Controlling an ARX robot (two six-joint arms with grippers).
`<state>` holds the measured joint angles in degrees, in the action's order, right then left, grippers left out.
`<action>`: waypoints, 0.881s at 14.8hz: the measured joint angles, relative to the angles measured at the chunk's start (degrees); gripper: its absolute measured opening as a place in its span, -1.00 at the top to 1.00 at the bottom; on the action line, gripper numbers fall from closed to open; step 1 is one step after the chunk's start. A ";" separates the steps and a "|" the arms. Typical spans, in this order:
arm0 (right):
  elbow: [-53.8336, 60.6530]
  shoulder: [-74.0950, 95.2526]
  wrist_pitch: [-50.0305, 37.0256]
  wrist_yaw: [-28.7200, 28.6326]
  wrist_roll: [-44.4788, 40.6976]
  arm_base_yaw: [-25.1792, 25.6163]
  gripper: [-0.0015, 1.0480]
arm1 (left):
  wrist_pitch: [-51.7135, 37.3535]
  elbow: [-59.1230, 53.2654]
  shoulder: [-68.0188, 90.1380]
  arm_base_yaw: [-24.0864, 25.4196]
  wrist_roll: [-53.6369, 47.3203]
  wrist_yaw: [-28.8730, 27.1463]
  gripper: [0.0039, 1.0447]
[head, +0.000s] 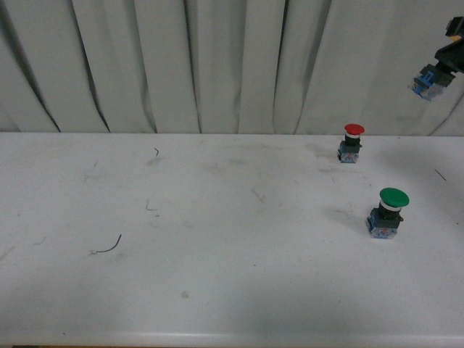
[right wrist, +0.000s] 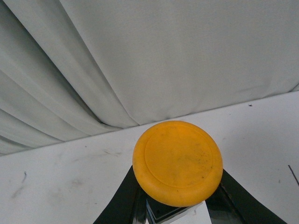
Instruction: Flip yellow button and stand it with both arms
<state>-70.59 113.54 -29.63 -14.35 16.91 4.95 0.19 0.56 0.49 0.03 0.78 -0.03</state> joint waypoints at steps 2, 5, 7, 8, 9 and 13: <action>-2.40 1.95 3.58 2.82 -5.01 -0.22 0.43 | 0.02 0.00 0.02 0.00 0.00 0.00 -0.88; -6.23 6.86 8.00 8.98 -7.61 -1.64 0.43 | 0.02 0.00 0.02 0.00 0.00 0.00 -0.88; -7.54 8.83 8.46 13.66 -7.74 -2.84 0.43 | 0.00 0.00 0.00 0.00 0.00 0.00 -0.88; -7.76 9.49 8.57 16.33 -7.17 -4.00 0.43 | 0.02 0.00 0.00 0.00 0.00 0.02 -0.88; -7.78 10.23 8.57 19.28 -6.40 -5.29 0.43 | 0.02 0.00 0.02 0.00 0.00 0.00 -0.88; -8.96 13.97 9.88 25.86 -3.67 -10.34 0.43 | 0.02 0.00 0.02 0.00 0.00 0.00 -0.88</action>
<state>-79.55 127.50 -19.75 11.51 13.23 -5.39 0.21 0.56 0.51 0.03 0.78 -0.03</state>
